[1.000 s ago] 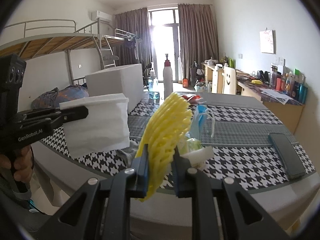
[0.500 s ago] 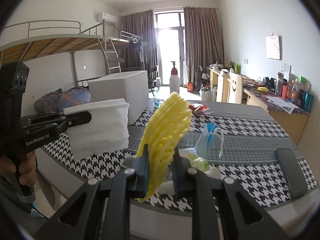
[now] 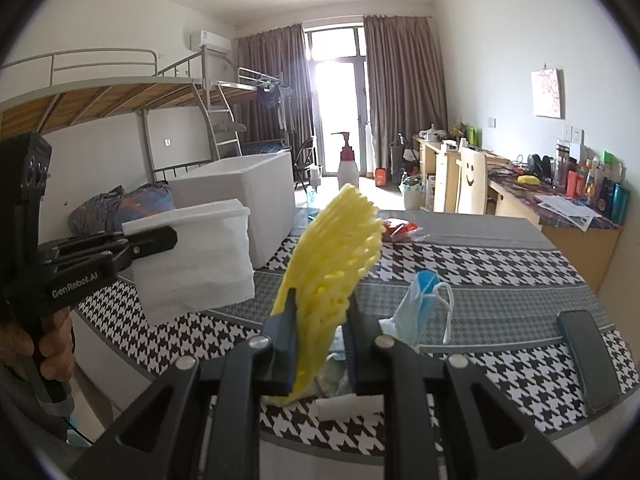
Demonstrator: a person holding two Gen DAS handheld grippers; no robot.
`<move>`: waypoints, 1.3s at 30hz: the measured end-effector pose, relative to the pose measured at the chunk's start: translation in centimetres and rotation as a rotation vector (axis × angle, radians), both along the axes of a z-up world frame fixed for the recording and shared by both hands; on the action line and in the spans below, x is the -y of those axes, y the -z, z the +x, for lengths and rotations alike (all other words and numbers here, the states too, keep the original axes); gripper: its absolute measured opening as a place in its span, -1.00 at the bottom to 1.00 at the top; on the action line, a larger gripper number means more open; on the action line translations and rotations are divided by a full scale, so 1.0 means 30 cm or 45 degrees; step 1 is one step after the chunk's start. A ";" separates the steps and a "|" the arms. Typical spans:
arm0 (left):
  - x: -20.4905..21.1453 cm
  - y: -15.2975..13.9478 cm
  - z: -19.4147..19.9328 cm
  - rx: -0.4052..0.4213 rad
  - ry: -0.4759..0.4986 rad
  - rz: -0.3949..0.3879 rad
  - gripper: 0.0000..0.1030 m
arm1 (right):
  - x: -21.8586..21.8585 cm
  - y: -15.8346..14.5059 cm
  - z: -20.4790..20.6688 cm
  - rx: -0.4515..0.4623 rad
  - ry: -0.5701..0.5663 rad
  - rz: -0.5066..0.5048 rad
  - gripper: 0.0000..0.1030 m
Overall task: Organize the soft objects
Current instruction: 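Carry the yellow mesh and white tissue with both grippers to the white foam box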
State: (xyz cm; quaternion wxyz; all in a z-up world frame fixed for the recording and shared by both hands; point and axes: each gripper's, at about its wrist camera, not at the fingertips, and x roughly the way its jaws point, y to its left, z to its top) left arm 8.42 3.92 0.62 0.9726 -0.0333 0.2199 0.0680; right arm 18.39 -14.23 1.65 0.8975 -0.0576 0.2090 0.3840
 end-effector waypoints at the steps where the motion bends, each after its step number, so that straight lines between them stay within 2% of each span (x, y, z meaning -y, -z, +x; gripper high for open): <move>1: -0.003 -0.003 0.003 0.002 -0.002 0.002 -0.92 | -0.005 -0.003 0.003 0.003 -0.002 -0.001 -0.56; 22: -0.072 -0.073 0.030 0.052 -0.050 0.025 -0.92 | -0.076 -0.059 0.071 0.019 -0.011 0.017 -0.56; 39: -0.122 -0.144 0.067 0.096 -0.080 0.051 -0.92 | -0.144 -0.145 0.123 0.038 -0.037 0.035 -0.56</move>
